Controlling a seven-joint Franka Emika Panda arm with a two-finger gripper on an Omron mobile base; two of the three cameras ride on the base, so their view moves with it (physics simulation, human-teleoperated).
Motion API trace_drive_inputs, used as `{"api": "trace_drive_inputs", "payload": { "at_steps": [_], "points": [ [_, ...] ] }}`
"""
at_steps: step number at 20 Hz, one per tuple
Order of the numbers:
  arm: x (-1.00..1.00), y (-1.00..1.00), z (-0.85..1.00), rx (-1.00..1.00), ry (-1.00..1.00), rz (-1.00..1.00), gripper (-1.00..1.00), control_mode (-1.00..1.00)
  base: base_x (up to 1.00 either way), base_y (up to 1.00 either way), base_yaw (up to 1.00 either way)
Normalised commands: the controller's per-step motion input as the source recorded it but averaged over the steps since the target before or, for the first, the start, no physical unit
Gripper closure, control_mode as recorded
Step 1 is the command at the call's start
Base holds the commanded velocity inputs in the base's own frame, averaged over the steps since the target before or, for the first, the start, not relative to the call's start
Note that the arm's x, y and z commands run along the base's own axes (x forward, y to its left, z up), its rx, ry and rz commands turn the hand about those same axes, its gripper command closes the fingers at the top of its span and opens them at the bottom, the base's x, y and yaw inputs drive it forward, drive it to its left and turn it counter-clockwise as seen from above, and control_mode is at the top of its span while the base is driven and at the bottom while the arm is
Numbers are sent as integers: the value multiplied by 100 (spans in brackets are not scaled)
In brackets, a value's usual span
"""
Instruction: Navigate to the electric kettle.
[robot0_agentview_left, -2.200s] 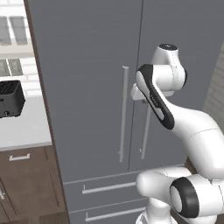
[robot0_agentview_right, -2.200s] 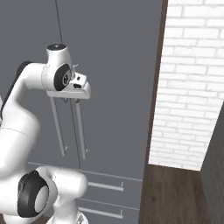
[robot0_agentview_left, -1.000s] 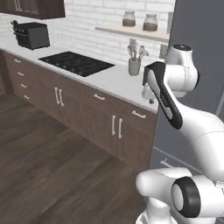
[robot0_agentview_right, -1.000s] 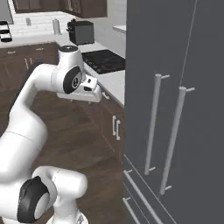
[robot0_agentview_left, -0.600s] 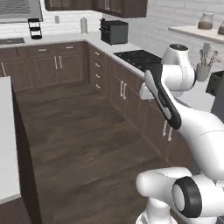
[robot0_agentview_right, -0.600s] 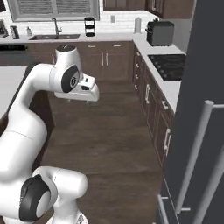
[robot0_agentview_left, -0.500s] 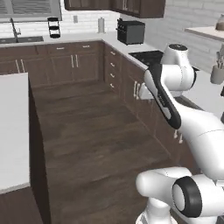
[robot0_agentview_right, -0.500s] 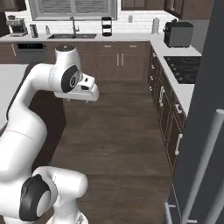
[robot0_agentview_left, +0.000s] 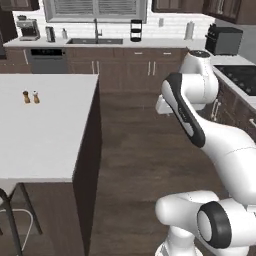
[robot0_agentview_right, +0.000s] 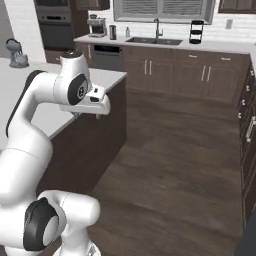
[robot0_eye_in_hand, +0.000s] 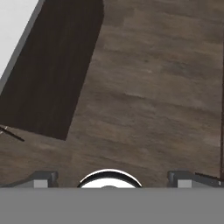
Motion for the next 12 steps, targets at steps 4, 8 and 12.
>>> {"api": "trace_drive_inputs", "payload": {
  "at_steps": [4, 8, 12],
  "points": [
    [0, 0, 0, 0, 0, 0, -100, 100, 29, 0, 51],
    [0, 0, 0, 0, 0, 0, -100, 100, 43, -1, 34],
    [0, 0, 0, 0, 0, 0, -100, 100, 32, -16, 45]
  ]
}}
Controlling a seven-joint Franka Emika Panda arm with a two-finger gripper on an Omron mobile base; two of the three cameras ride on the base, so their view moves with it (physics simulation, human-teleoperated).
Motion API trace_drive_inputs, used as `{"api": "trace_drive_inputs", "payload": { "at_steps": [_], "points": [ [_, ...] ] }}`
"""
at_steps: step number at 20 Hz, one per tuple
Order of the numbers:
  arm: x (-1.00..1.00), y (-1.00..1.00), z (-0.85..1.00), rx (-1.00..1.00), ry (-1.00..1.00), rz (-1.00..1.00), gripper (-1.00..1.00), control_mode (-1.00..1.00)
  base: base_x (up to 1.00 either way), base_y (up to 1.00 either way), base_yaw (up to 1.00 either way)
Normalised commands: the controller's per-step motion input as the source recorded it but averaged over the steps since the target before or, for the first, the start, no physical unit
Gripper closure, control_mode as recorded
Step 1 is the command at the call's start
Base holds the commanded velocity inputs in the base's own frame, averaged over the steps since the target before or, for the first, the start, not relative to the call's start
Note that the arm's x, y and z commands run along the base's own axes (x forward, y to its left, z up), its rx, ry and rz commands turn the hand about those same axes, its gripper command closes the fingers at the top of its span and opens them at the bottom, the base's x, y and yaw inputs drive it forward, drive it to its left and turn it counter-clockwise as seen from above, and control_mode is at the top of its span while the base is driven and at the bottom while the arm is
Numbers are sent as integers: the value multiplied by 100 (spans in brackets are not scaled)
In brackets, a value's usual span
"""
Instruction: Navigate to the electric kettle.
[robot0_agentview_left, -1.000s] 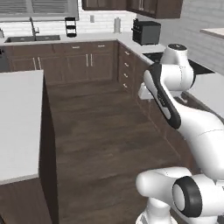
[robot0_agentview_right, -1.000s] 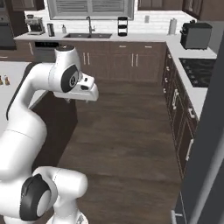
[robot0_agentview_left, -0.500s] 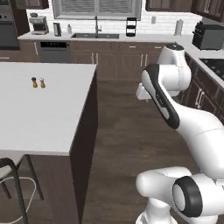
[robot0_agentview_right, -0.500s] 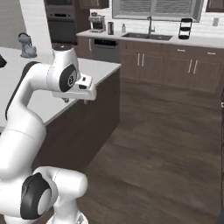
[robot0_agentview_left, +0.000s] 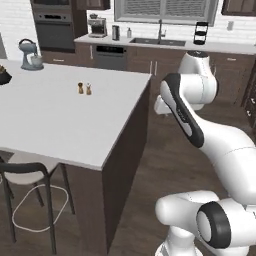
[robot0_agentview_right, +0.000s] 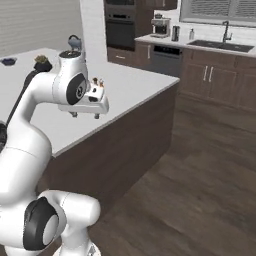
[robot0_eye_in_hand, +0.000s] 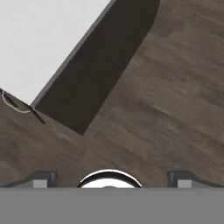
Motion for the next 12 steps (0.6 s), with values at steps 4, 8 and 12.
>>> {"api": "trace_drive_inputs", "payload": {
  "at_steps": [4, 8, 12],
  "points": [
    [0, 0, 0, 0, 0, 0, -100, 100, 55, -3, 37],
    [0, 0, 0, 0, 0, 0, -100, 100, 46, -12, 27],
    [0, 0, 0, 0, 0, 0, -100, 100, 54, -19, 11]
  ]
}}
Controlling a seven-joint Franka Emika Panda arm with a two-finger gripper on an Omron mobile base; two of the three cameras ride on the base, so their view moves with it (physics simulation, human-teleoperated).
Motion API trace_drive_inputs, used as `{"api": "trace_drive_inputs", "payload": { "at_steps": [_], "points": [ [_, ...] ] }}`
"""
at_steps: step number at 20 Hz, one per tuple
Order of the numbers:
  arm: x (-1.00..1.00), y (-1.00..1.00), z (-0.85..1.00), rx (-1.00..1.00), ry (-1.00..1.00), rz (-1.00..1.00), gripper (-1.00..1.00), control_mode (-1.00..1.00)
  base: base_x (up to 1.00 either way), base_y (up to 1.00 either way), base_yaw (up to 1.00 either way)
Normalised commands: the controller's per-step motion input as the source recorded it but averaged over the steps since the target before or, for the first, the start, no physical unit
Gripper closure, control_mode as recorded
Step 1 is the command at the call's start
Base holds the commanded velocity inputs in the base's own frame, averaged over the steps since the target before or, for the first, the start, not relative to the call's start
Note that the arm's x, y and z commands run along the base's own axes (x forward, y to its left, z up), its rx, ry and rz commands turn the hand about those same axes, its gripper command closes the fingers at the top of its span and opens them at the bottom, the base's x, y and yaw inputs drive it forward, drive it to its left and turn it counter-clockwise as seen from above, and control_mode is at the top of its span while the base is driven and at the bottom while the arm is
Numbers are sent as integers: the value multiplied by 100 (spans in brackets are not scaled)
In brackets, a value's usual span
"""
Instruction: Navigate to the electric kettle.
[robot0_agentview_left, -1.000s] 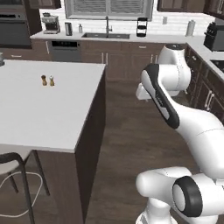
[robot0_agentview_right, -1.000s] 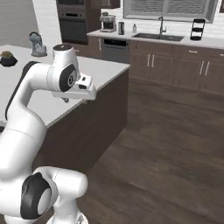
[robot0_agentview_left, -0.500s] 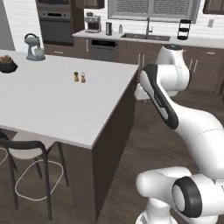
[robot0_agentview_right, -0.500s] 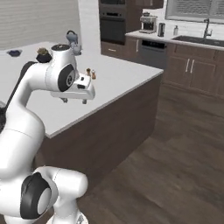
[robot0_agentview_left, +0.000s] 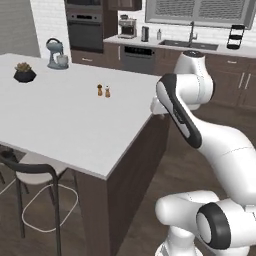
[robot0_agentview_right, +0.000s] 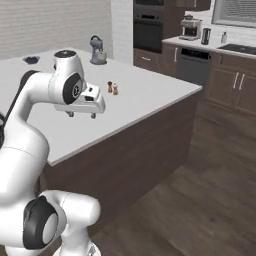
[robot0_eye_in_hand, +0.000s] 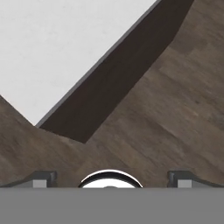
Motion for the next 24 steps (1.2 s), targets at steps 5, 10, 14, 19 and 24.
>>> {"api": "trace_drive_inputs", "payload": {
  "at_steps": [5, 10, 14, 19, 24],
  "points": [
    [0, 0, 0, 0, 0, 0, -100, 100, 88, -34, 4],
    [0, 0, 0, 0, 0, 0, -100, 100, 96, -45, 0],
    [0, 0, 0, 0, 0, 0, -100, 100, 98, -51, 0],
    [0, 0, 0, 0, 0, 0, -100, 100, 99, -48, 0],
    [0, 0, 0, 0, 0, 0, -100, 100, 97, -49, 0]
  ]
}}
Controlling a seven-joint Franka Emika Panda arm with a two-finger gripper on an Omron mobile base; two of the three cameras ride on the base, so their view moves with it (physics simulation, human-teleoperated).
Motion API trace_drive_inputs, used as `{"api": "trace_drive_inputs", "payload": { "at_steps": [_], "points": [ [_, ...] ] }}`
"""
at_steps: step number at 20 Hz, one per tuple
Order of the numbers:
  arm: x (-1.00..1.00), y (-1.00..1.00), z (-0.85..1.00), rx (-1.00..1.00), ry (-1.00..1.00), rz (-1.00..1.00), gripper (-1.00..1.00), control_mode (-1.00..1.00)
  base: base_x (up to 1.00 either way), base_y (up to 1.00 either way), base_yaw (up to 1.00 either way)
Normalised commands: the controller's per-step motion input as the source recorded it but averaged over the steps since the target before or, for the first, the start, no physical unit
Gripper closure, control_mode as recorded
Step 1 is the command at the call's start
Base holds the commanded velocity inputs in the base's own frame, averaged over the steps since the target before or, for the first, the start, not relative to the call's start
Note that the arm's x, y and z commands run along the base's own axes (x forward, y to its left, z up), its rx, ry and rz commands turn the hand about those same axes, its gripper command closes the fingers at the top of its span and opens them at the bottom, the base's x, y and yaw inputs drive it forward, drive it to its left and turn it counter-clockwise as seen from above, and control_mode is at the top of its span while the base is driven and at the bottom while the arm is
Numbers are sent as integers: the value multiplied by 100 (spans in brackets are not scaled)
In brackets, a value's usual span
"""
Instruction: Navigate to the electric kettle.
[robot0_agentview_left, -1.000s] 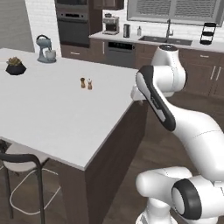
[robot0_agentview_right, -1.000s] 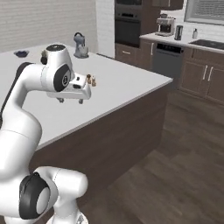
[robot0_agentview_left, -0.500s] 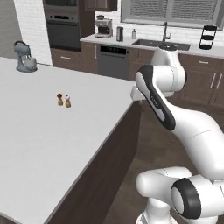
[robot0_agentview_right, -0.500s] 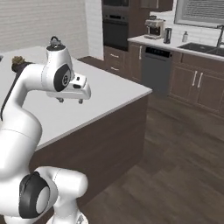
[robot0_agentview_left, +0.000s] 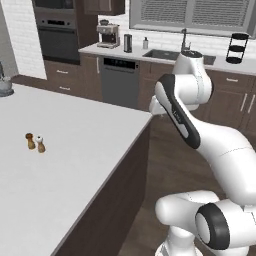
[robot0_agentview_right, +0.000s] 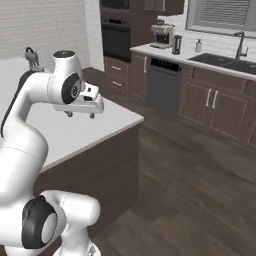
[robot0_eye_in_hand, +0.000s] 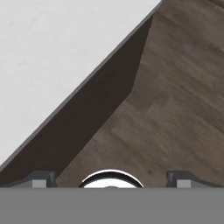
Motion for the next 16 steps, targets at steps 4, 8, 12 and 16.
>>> {"api": "trace_drive_inputs", "payload": {
  "at_steps": [4, 8, 12, 16],
  "points": [
    [0, 0, 0, 0, 0, 0, -100, 100, 100, -45, 0],
    [0, 0, 0, 0, 0, 0, -100, 100, 100, -37, 0],
    [0, 0, 0, 0, 0, 0, -100, 100, 100, -35, 0],
    [0, 0, 0, 0, 0, 0, -100, 100, 100, -27, 0]
  ]
}}
